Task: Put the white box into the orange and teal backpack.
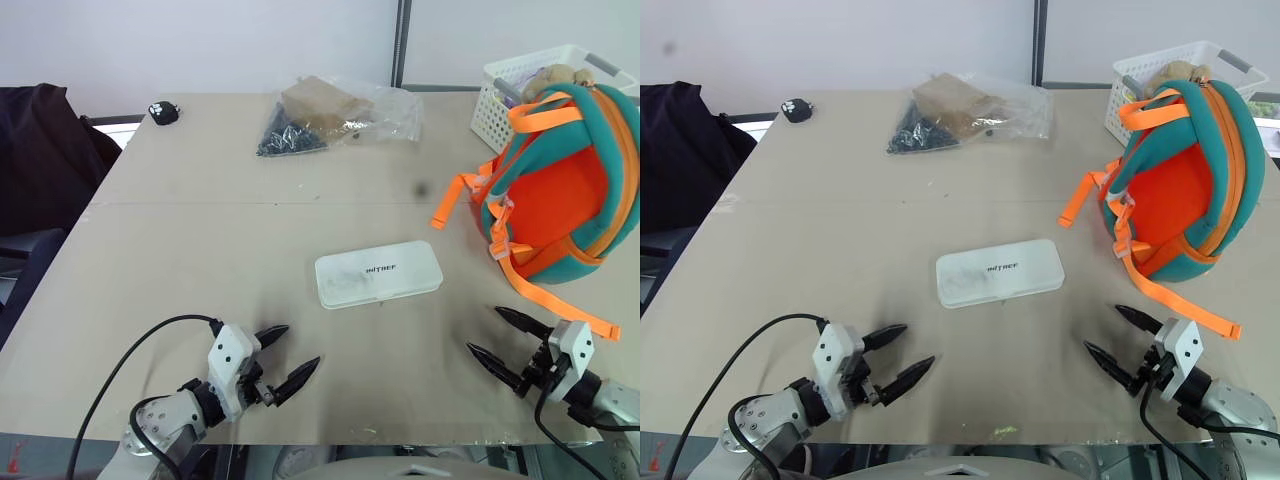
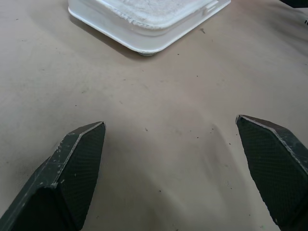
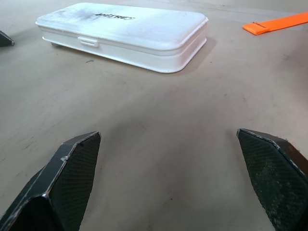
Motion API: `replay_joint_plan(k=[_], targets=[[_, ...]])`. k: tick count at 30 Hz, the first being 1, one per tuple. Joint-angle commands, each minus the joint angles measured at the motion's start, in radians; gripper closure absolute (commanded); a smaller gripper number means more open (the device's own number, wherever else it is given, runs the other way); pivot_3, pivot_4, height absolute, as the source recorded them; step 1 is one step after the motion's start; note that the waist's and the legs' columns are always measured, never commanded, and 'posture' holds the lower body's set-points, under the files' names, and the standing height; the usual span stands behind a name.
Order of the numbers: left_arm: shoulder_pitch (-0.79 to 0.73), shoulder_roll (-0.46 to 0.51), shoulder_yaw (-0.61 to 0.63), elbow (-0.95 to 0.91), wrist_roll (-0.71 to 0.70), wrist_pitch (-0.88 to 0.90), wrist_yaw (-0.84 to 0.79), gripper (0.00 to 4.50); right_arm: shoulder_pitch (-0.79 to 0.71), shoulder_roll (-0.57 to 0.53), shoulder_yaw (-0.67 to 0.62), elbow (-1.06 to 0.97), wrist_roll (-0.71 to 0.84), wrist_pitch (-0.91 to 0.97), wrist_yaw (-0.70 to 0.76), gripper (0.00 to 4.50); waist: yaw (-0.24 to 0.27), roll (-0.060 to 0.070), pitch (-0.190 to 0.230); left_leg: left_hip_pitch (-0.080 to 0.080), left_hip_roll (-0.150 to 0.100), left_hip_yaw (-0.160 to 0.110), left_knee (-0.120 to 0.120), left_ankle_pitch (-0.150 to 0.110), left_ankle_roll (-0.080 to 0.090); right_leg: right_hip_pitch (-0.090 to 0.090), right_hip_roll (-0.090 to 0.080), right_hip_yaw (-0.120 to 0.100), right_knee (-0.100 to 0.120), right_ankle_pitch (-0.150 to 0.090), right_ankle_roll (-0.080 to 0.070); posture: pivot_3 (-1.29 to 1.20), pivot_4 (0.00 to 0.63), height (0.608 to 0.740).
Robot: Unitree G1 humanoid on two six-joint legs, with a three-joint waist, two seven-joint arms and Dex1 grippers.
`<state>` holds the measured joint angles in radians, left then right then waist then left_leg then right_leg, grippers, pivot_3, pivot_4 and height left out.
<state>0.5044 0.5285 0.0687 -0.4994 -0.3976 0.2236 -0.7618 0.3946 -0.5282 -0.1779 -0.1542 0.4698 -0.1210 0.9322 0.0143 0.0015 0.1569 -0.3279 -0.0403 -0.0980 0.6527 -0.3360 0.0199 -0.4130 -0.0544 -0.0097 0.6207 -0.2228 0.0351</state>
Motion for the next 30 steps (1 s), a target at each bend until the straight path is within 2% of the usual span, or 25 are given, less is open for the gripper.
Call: replay_joint_plan(k=[1, 22, 27, 30], targets=[[0.014, 0.0, -0.01, 0.005, -0.008, -0.011, -0.013, 0.05, 0.003, -0.011, -0.032, -0.013, 0.021, 0.002, 0.016, 0.03, 0.0, 0.0, 0.0, 0.0, 0.0, 0.0, 0.0, 0.0, 0.0, 0.0, 0.0, 0.0, 0.0, 0.0, 0.0, 0.0, 0.15, 0.74], [-0.035, 0.006, 0.024, 0.075, -0.023, -0.069, -0.07, 0.05, -0.047, -0.028, -0.009, -0.065, 0.031, 0.113, -0.006, 0.03, 0.0, 0.0, 0.0, 0.001, 0.0, 0.001, 0.002, 0.0, 0.0, 0.0, 0.0, 0.0, 0.003, 0.0, 0.0, 0.0, 0.15, 0.74], [-0.083, 0.015, 0.109, 0.038, -0.191, 0.089, -0.035, 0.05, -0.12, -0.037, 0.015, -0.147, 0.068, 0.257, -0.066, 0.03, -0.001, -0.001, 0.001, 0.001, 0.0, 0.001, 0.004, 0.0, 0.0, 0.0, 0.001, 0.0, 0.005, 0.001, 0.0, 0.0, 0.15, 0.74], [-0.14, 0.075, 0.176, 0.028, -0.421, 0.357, 0.019, 0.05, -0.19, -0.054, 0.046, -0.149, 0.015, 0.311, -0.105, 0.03, -0.002, -0.002, 0.001, 0.0, 0.0, -0.001, 0.007, 0.001, -0.001, 0.0, 0.001, -0.001, 0.006, 0.001, -0.001, 0.0, 0.15, 0.74]])
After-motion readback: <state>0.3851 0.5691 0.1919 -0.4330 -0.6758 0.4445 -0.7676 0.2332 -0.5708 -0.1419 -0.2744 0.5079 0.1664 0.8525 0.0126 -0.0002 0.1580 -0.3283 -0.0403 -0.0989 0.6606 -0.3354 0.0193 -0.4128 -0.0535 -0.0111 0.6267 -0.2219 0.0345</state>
